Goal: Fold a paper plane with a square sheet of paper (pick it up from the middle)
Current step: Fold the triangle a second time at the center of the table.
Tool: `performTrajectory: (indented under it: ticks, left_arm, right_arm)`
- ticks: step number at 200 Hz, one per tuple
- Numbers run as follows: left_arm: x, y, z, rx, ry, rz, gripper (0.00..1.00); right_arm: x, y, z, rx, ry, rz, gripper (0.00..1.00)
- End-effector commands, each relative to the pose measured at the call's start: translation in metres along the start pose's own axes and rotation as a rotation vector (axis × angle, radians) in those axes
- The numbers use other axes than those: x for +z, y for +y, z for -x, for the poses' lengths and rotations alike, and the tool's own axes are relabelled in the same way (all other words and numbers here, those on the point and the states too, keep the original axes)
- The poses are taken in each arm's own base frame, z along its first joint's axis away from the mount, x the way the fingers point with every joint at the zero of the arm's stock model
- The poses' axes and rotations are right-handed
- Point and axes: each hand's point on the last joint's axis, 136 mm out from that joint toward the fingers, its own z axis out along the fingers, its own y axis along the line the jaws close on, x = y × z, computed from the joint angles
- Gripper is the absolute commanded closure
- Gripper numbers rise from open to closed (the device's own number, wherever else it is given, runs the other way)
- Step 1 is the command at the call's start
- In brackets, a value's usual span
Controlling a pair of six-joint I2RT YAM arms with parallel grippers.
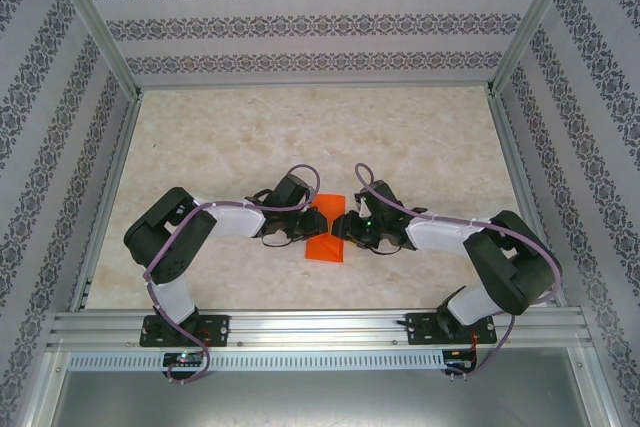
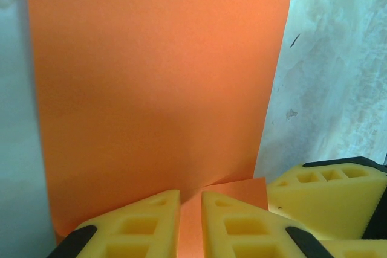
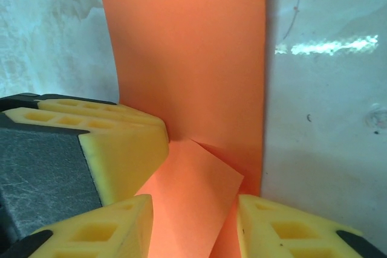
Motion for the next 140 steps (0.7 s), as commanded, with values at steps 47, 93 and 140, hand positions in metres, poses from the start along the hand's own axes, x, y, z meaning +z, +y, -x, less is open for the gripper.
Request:
performTrajectory:
  ticks: [47,93,140]
  left_arm:
    - [-0.01,-0.019,0.004,0.03,-0.041,-0.041,0.81]
    - [-0.019,-0.026,0.006,0.059,-0.059,-0.046,0.79]
    - [-0.025,-0.026,0.004,0.061,-0.076,-0.056,0.76]
  right_arm:
    - [0.007,0.008,0.011,-0.011,-0.008,0.022,0.74]
    - [0.008,0.001,0.014,-0.015,-0.008,0.014,0.9]
    - [0.007,0.002,0.018,-0.061,0.005,0.026,0.95]
